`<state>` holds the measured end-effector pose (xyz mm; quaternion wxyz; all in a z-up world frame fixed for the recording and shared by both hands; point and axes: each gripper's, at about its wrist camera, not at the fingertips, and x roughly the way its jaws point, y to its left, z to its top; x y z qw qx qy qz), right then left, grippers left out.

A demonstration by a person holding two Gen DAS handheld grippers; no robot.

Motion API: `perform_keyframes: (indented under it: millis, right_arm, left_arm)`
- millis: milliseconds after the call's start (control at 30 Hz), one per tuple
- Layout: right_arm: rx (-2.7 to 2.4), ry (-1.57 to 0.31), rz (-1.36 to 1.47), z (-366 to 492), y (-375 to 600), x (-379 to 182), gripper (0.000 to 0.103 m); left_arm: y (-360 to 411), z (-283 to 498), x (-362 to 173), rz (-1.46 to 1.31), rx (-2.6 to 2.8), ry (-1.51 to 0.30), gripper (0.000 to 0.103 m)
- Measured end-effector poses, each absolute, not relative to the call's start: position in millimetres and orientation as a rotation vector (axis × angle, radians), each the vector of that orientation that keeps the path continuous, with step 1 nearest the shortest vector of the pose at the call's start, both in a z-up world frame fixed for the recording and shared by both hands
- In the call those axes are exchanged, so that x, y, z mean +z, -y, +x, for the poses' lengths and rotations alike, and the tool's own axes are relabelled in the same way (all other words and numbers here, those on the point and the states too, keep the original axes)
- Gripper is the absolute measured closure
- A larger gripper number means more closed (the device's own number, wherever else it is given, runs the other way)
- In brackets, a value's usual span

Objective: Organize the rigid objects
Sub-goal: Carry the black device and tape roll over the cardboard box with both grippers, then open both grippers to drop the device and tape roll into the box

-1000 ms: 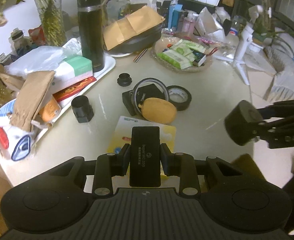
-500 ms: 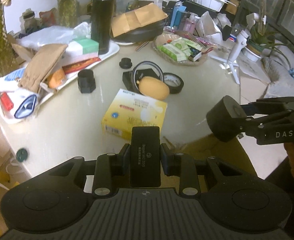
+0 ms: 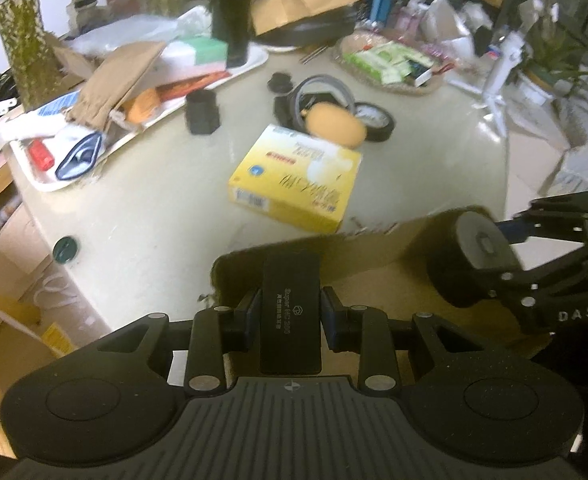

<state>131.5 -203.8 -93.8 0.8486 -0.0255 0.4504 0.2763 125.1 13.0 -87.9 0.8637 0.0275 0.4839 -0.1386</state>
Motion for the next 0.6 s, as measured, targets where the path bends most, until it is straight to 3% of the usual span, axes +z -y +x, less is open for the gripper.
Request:
perform_keyframes:
  millis: [600]
  right_arm:
    - [0.509, -0.994, -0.17, 135, 196, -108, 0.039]
  left_arm:
    - [-9, 127, -94, 0.104, -0.23, -1.011, 0.068]
